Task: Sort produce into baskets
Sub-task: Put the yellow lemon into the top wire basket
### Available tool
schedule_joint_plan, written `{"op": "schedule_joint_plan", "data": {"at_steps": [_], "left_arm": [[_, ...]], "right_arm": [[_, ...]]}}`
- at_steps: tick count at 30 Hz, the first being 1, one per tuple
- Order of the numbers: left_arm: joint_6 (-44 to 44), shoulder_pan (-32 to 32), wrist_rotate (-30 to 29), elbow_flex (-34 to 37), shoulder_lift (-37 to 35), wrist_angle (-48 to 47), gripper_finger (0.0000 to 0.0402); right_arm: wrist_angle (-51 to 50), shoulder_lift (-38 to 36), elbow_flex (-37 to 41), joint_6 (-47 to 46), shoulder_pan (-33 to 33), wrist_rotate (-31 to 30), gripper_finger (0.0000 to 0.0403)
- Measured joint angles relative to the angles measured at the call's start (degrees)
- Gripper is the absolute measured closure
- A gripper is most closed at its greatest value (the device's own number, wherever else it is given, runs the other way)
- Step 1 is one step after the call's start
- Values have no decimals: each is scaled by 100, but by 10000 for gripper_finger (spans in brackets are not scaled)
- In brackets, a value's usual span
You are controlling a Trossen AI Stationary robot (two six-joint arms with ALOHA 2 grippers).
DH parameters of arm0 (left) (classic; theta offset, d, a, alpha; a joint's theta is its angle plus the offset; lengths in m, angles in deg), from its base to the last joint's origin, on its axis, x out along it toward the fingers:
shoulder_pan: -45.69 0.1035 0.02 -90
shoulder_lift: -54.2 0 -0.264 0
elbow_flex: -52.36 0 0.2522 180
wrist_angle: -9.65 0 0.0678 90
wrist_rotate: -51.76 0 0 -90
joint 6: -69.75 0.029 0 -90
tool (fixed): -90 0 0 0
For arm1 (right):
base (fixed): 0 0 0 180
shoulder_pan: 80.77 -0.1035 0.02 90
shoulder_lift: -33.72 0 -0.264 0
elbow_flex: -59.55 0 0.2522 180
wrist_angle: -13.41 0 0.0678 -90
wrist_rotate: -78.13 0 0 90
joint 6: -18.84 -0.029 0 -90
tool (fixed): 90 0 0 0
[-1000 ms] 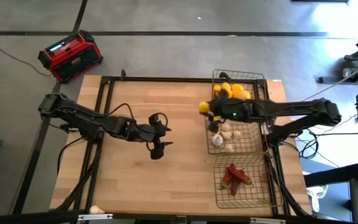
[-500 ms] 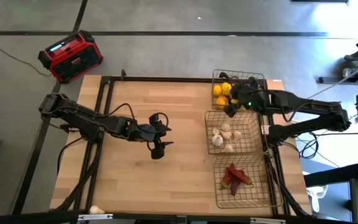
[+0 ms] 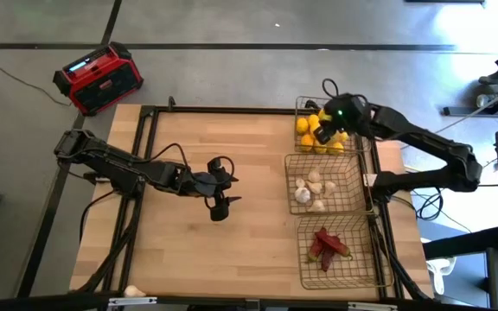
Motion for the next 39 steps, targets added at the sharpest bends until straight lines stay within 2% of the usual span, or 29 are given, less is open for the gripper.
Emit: {"op": "schedule_joint_plan", "data": {"at_steps": [9, 21, 29, 39], "left_arm": [[22, 0, 0, 0, 0, -20, 128], [44, 0, 0, 0, 0, -26, 128], [48, 0, 0, 0, 0, -25, 128], [68, 0, -2, 0, 0, -23, 128]], "right_arm": [[7, 876, 0, -231, 753, 789, 224], [-11, 2055, 4, -310, 1159, 1378, 224], [-213, 2434, 7, -288, 1148, 1438, 223], [-138, 2720, 9, -151, 1148, 1383, 204]]}}
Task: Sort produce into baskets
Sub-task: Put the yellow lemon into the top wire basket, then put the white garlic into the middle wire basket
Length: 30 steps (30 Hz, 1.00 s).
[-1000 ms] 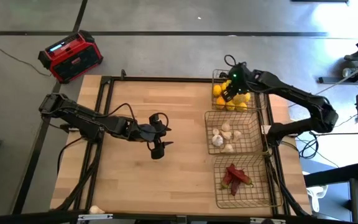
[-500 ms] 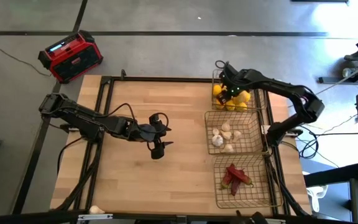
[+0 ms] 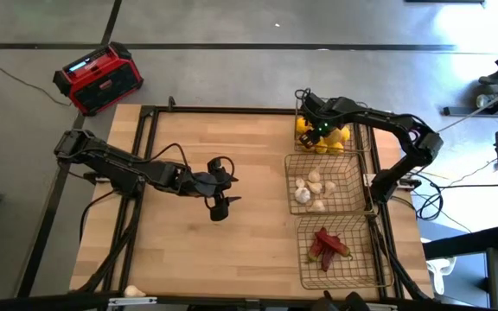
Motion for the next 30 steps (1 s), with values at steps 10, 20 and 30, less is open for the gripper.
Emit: {"op": "schedule_joint_plan", "data": {"at_steps": [10, 20, 30], "left_arm": [[7, 0, 0, 0, 0, 0, 128], [63, 0, -9, 0, 0, 8, 128], [157, 59, -68, 0, 0, 113, 128]], "right_arm": [[-33, 34, 0, 61, -2, -11, 169], [-10, 5, 0, 250, -2, -8, 146], [-157, -1139, 0, 355, -12, 199, 146]]}}
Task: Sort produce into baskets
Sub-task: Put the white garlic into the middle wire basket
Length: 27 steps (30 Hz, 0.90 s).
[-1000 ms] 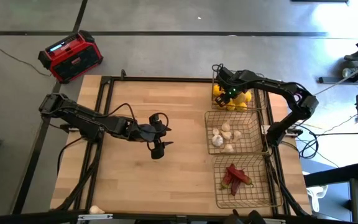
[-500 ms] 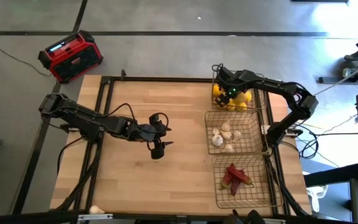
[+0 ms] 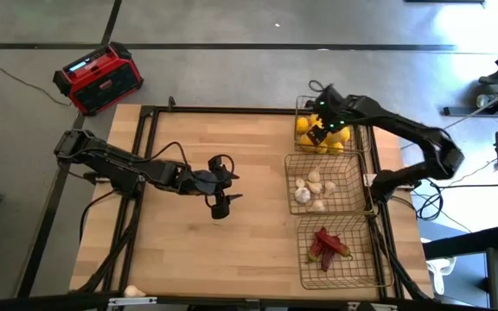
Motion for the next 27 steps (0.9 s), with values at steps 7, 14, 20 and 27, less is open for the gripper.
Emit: {"op": "schedule_joint_plan", "data": {"at_steps": [7, 14, 20, 27], "left_arm": [[442, 28, -2, 0, -5, 249, 128], [9, -38, -1, -558, -374, -1338, 128], [-1138, -491, 595, -1060, -708, -2934, 128], [-2694, -1243, 2158, -1069, -638, -3858, 128]], "right_arm": [[293, -1287, 0, -19, -602, 403, 145], [856, -2062, 0, 132, -1882, 399, 145], [1222, -2155, 0, 301, -2744, 0, 145], [1219, -2027, 0, 590, -3125, -208, 145]]}}
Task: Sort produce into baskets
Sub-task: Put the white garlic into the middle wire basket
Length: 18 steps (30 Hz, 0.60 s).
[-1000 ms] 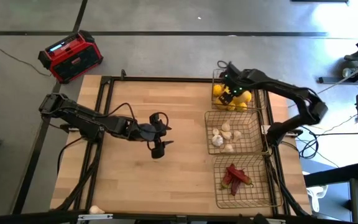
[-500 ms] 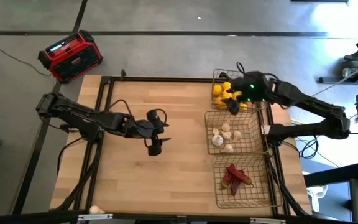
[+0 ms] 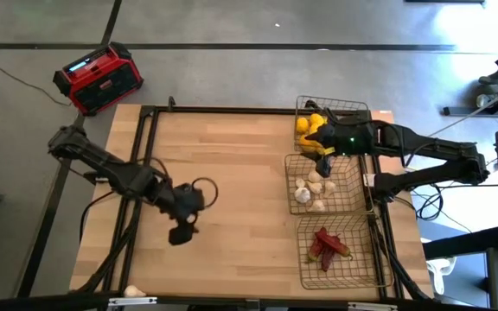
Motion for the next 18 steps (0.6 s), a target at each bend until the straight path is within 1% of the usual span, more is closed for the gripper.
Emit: {"op": "schedule_joint_plan", "data": {"at_steps": [6, 12, 18], "left_arm": [[-1293, -597, 485, 4, 156, -859, 128], [-2539, -956, 960, 124, 157, -898, 128], [-3559, -1277, 1487, 537, 157, -864, 128]], "right_arm": [[55, 61, 76, 2, 17, -7, 145], [139, 65, 325, 44, 17, -7, 145], [217, 65, 356, 184, 17, 1, 145]]}}
